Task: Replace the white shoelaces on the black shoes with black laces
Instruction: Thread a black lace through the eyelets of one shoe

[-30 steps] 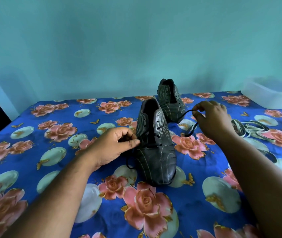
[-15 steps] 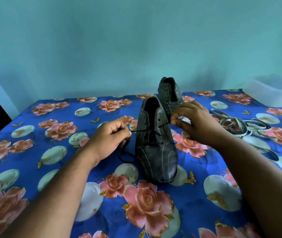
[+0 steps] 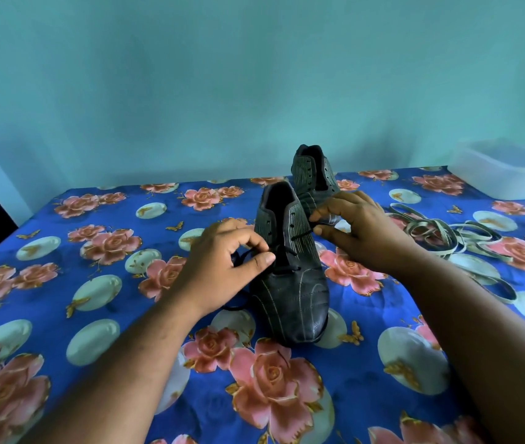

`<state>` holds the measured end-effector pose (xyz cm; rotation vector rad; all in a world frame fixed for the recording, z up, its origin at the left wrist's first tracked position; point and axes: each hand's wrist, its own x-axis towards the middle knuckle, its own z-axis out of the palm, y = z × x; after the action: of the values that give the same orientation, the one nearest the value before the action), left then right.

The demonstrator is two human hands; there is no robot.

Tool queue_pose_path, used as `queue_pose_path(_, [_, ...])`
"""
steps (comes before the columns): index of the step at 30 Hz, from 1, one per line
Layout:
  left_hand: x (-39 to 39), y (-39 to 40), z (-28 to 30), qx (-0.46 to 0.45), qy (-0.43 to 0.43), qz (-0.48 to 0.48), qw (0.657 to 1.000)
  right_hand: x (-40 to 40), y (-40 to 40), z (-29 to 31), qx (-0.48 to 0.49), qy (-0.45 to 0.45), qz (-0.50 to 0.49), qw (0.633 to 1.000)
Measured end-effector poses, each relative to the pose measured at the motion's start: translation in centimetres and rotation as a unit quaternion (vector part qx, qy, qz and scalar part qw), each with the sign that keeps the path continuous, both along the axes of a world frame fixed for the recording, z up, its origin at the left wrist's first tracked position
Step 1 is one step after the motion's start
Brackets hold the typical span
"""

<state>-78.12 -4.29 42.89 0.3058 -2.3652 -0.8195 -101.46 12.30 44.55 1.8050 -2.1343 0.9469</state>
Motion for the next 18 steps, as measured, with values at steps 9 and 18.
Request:
queue_pose_path(9, [-0.6, 0.8, -0.2, 0.067, -0.005, -0.009, 0.998, 1.2, -0.6, 0.1, -0.016, 0.036, 0.064, 0.997])
queue_pose_path(18, [-0.1, -0.2, -0.1, 0.08, -0.046, -0.024, 0.995, 1.1, -0.8, -0.2, -0.019, 0.042, 0.056, 0.997])
